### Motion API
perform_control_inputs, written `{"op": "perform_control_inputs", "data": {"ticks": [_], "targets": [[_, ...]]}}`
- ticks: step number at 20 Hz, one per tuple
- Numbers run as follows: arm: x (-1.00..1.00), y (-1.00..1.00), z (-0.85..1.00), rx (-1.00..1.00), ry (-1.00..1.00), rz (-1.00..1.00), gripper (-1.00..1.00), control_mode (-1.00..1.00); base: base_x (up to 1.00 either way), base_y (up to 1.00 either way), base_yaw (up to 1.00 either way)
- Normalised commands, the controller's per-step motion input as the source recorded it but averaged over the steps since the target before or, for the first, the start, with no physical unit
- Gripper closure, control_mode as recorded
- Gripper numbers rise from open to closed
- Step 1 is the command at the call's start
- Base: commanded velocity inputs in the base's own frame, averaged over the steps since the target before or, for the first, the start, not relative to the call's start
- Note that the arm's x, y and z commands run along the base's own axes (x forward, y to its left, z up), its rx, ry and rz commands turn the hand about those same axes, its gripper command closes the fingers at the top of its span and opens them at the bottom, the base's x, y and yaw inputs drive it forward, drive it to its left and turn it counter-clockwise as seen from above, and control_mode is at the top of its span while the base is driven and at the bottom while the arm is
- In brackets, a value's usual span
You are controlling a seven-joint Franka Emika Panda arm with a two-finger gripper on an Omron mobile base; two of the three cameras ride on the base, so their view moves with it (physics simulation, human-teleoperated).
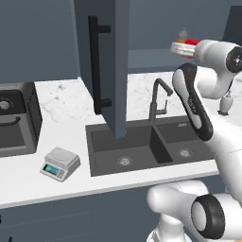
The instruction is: Pick the jam and place it on the digital scale for weighing, and close the cabinet.
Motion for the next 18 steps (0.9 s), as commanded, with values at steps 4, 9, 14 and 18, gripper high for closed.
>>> {"op": "perform_control_inputs", "data": {"ticks": [4,9,14,18], "targets": [[-1.00,-0.04,-0.02,-0.09,0.04,0.55,1.00,-1.00,0.00,0.00,0.00],[-0.98,0.00,-0.47,-0.07,0.00,0.71,1.00,-1.00,0.00,0.00,0.00],[-0.76,0.32,-0.74,-0.12,-0.03,0.65,1.00,-1.00,0.00,0.00,0.00],[-0.16,0.97,-1.00,-0.16,-0.27,0.14,1.00,-1.00,0.00,0.00,0.00]]}}
